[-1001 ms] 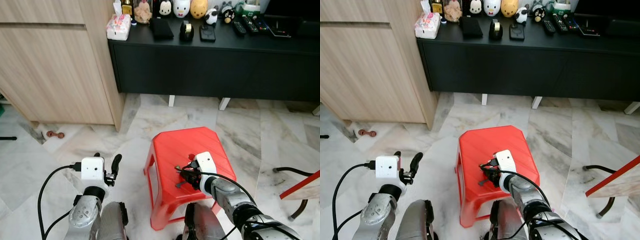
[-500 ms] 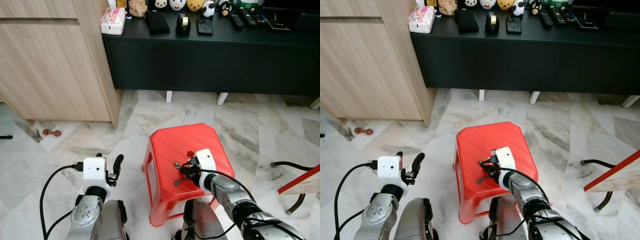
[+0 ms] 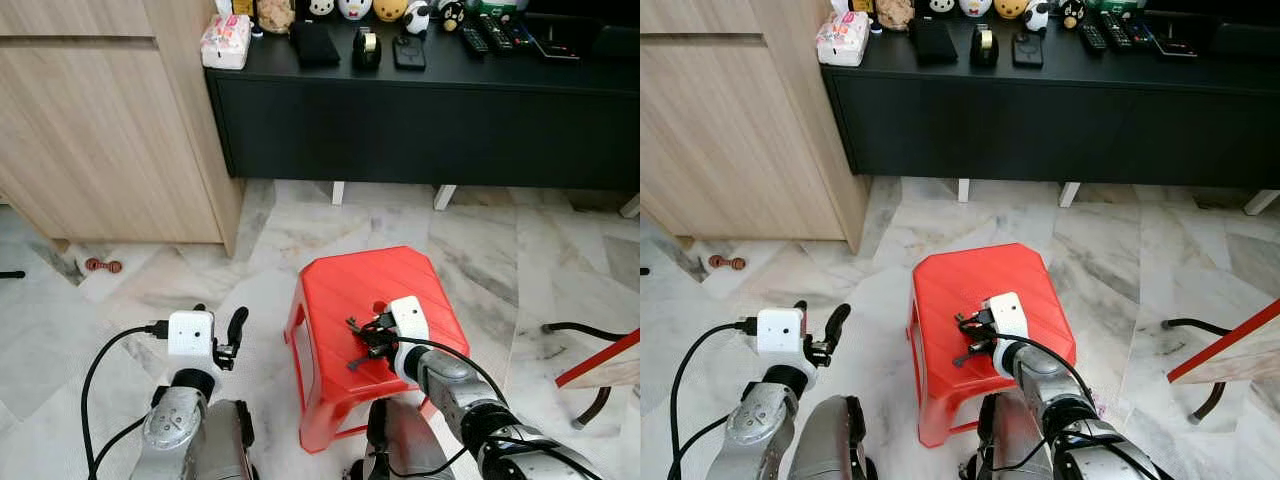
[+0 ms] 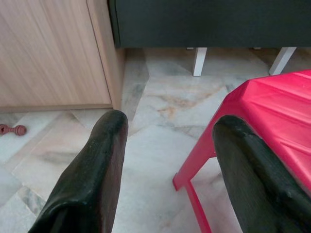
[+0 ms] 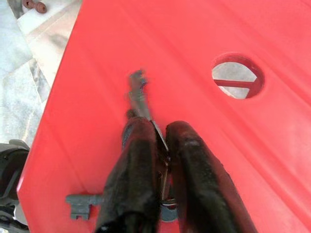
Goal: Hang keys on a hook
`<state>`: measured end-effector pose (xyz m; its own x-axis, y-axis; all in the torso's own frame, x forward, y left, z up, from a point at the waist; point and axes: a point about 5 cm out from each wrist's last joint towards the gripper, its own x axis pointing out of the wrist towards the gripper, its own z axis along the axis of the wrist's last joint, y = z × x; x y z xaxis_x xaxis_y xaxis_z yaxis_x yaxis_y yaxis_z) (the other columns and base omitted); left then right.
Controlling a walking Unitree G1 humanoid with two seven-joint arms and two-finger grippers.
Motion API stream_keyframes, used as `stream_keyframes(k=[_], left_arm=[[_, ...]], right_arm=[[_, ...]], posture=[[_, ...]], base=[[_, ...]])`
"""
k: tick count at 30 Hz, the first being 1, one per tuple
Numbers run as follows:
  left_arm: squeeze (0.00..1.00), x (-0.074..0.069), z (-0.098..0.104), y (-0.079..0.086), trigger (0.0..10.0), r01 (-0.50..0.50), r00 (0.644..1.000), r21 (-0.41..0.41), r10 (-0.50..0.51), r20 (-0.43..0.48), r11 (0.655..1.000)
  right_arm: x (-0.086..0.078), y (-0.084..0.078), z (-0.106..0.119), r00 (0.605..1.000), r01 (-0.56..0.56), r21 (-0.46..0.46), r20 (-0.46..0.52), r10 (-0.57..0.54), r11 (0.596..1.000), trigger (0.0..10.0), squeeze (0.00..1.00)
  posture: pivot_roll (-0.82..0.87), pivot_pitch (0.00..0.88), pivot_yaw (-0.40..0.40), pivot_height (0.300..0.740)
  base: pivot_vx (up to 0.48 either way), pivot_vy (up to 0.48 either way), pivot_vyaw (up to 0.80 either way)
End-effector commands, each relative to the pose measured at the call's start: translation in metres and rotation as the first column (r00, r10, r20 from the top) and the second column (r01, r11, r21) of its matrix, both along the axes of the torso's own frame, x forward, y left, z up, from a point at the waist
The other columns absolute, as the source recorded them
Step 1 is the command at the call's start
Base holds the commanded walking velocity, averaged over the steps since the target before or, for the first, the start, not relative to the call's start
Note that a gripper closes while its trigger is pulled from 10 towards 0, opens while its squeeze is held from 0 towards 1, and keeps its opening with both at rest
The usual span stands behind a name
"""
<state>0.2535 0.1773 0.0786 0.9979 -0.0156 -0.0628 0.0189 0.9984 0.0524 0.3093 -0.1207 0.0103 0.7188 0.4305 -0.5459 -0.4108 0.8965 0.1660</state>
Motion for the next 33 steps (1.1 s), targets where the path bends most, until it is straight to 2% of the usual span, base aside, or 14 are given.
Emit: stream_keyframes(k=[1,16,18,22,23,28,30,31,33], left_arm=[[0.0,-0.001,-0.007,0.0,10.0,0.002,0.999,0.008,-0.001,-0.033,1.0],[0.0,0.01,-0.009,0.003,10.0,0.0,0.999,0.016,0.001,-0.034,1.0],[0.0,0.014,-0.008,0.004,10.0,-0.003,0.999,0.018,0.004,-0.031,1.0],[0.0,0.018,-0.008,0.005,10.0,-0.006,1.0,0.02,0.007,-0.029,1.0],[0.0,0.02,-0.008,0.006,10.0,-0.009,1.0,0.02,0.009,-0.025,1.0],[0.0,0.024,-0.008,0.007,10.0,-0.014,1.0,0.02,0.014,-0.019,1.0],[0.0,0.028,-0.005,0.009,10.0,-0.024,1.0,0.02,0.024,-0.001,1.0],[0.0,0.028,-0.005,0.009,10.0,-0.024,1.0,0.02,0.024,-0.001,1.0],[0.0,0.031,-0.004,0.012,10.0,-0.03,1.0,0.019,0.03,0.008,0.999]], right_arm=[[-0.002,-0.001,-0.002,1.0,0.006,0.004,-0.001,-0.006,1.0,0.0,0.0],[0.011,0.002,0.016,0.991,0.045,0.083,0.119,-0.055,0.996,0.0,0.0],[0.016,-0.001,0.024,0.981,0.065,0.115,0.176,-0.085,0.991,0.0,0.0],[0.019,-0.005,0.032,0.966,0.09,0.15,0.226,-0.123,0.985,0.0,0.0],[0.021,-0.009,0.037,0.955,0.104,0.165,0.26,-0.145,0.981,0.0,0.0],[0.023,-0.018,0.044,0.928,0.154,0.195,0.308,-0.21,0.969,0.0,0.0],[0.022,-0.026,0.057,0.877,0.181,0.223,0.405,-0.26,0.958,0.0,0.0],[0.022,-0.026,0.057,0.877,0.181,0.223,0.405,-0.26,0.958,0.0,0.0],[0.018,-0.03,0.066,0.846,0.189,0.25,0.45,-0.287,0.95,0.0,0.0]], posture=[[0.04,0.182,-0.084,0.601],[0.03,0.134,-0.076,0.601],[0.03,0.114,-0.074,0.601],[0.02,0.096,-0.072,0.601],[0.02,0.084,-0.072,0.601],[0.01,0.07,-0.072,0.601],[0.01,0.049,-0.073,0.601],[0.01,0.049,-0.073,0.601],[0.01,0.034,-0.073,0.601]], base=[[0.0,0.0,0.0],[0.0,0.0,0.0],[0.0,0.0,0.0],[0.0,0.0,0.0],[0.0,0.0,0.0],[0.0,0.0,0.0],[0.0,0.0,0.0],[0.0,0.0,0.0],[0.0,0.0,0.0]])
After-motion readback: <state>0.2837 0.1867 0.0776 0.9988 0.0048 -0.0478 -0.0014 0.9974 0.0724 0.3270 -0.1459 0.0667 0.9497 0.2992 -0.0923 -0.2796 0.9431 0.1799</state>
